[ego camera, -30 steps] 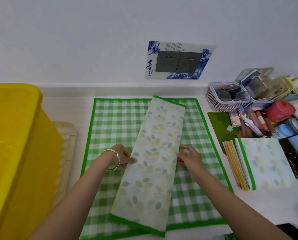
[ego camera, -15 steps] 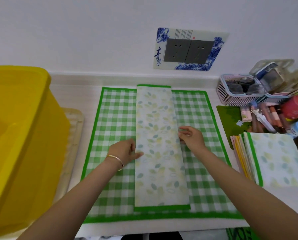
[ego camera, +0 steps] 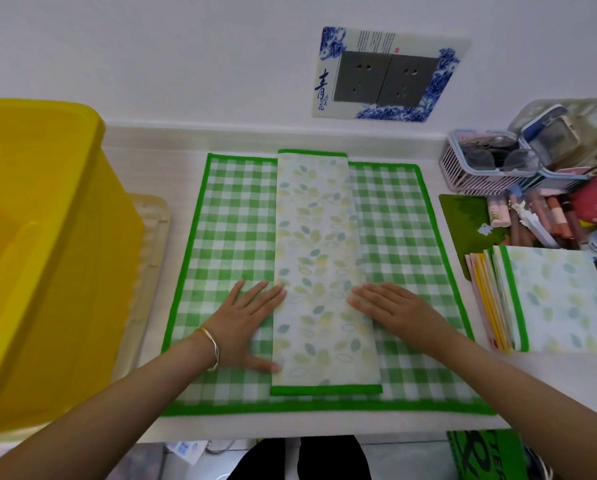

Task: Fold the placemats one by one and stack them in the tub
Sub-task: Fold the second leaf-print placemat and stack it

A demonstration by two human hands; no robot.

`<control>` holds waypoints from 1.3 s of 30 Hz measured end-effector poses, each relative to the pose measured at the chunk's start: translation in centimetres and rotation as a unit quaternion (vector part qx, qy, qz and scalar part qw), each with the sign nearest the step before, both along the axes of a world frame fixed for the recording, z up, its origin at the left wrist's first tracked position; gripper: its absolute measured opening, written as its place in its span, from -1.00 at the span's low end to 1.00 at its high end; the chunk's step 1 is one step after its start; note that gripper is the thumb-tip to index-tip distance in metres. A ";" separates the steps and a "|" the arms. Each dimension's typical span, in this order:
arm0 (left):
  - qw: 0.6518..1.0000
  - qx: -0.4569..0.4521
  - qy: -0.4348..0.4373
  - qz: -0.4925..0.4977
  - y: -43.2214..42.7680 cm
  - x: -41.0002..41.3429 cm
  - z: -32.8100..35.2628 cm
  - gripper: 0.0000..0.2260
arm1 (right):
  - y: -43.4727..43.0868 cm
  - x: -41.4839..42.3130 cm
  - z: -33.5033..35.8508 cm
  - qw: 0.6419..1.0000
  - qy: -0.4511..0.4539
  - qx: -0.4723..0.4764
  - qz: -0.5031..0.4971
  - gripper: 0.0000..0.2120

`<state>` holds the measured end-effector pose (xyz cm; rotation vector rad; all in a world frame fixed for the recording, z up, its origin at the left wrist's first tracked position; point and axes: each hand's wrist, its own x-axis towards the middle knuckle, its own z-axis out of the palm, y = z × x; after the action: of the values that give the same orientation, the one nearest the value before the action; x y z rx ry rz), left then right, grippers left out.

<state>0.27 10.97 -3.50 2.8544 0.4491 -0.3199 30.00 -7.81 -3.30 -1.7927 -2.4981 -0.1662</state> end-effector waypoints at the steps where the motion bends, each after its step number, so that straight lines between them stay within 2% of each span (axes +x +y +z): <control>1: 1.000 0.005 0.023 -0.004 -0.1 0.0 0.2 0.11 | 0.2 0.0 0.1 1.000 -0.010 0.000 0.021 -0.34; 3: 0.998 0.018 0.066 -0.015 -0.1 0.1 0.4 0.16 | 0.8 -0.1 0.2 0.999 -0.030 -0.009 0.041 -0.44; 6: 0.997 0.012 0.080 -0.018 -0.1 0.2 0.8 0.18 | 1.4 -0.1 0.1 0.997 -0.047 -0.041 0.044 -0.47; 10: 0.995 0.018 0.099 -0.025 -0.7 0.4 1.3 0.28 | 1.3 -0.4 0.0 0.998 -0.027 -0.061 0.024 -0.47; 14: 0.995 0.005 0.100 -0.025 -0.8 0.4 1.2 0.30 | 1.3 -0.9 0.1 0.998 0.002 -0.061 0.007 -0.49; 19: 0.994 0.004 0.097 -0.042 -0.3 0.4 1.3 0.25 | 1.3 -1.1 -0.1 0.987 0.143 -0.032 -0.061 -0.51; 20: 0.996 -0.005 0.079 -0.038 -0.1 0.3 1.3 0.23 | 1.4 -1.3 0.5 0.982 0.170 -0.026 -0.081 -0.57; 22: 0.999 -0.040 0.013 -0.013 0.3 0.2 1.1 0.12 | 1.7 -2.0 1.6 0.956 0.250 -0.030 -0.148 -0.73; 23: 0.997 -0.066 -0.032 0.011 0.5 0.3 1.0 0.02 | 1.9 -2.4 2.2 0.932 0.302 -0.042 -0.196 -0.78; 27: 0.959 -0.127 -0.205 0.151 0.4 1.7 1.2 -0.44 | 3.7 -3.7 2.5 0.824 0.458 -0.049 -0.331 -0.63; 29: 0.929 -0.144 -0.257 0.222 0.1 2.7 1.1 -0.57 | 4.5 -3.6 2.1 0.774 0.519 -0.038 -0.360 -0.57; 31: 0.892 -0.177 -0.288 0.299 -0.1 3.7 0.8 -0.68 | 5.2 -3.5 1.9 0.742 0.548 -0.030 -0.385 -0.58; 33: 0.846 -0.231 -0.308 0.370 -0.1 4.6 0.6 -0.80 | 5.9 -3.4 1.8 0.713 0.565 -0.024 -0.414 -0.74; 35: 0.804 -0.275 -0.311 0.425 0.0 5.5 0.6 -0.83 | 6.6 -3.2 1.5 0.685 0.570 -0.013 -0.453 -0.78; 37: 0.790 -0.284 -0.294 0.458 0.3 6.1 0.7 -0.81 | 7.1 -3.2 1.1 0.674 0.562 -0.002 -0.480 -0.75; 39: 0.792 -0.275 -0.271 0.472 0.6 6.6 0.8 -0.74 | 7.3 -3.4 1.0 0.671 0.555 0.016 -0.492 -0.77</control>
<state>6.88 11.57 -2.74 1.7224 1.2838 0.4712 26.60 -0.47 -2.33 -2.0210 -0.5909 0.6383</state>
